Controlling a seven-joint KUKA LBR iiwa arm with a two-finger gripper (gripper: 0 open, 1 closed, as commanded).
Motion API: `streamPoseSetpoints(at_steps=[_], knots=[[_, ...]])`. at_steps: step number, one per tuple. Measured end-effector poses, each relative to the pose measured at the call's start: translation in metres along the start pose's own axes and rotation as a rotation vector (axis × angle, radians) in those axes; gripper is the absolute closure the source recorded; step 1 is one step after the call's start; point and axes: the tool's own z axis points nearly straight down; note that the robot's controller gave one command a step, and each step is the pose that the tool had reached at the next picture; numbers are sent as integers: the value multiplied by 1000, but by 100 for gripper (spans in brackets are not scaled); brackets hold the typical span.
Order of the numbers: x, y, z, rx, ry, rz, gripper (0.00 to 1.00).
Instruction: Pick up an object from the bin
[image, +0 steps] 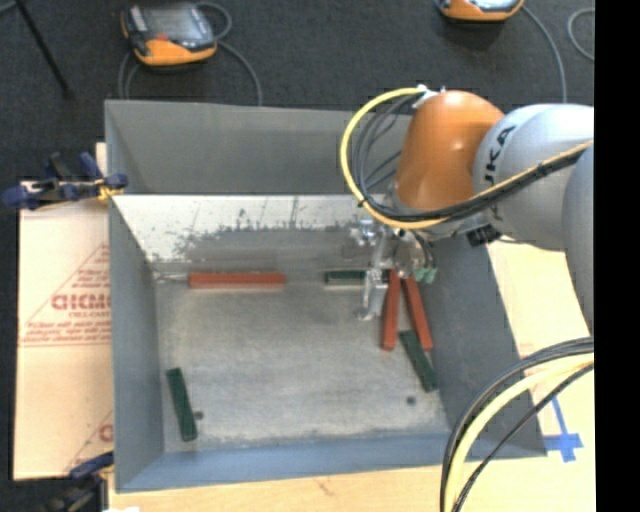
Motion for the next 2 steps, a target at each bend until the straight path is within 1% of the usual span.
streamPoseSetpoints(at_steps=[1,2], knots=[[4,-45,11,0,2,-364,0],[8,-69,26,-1,3,-652,0]])
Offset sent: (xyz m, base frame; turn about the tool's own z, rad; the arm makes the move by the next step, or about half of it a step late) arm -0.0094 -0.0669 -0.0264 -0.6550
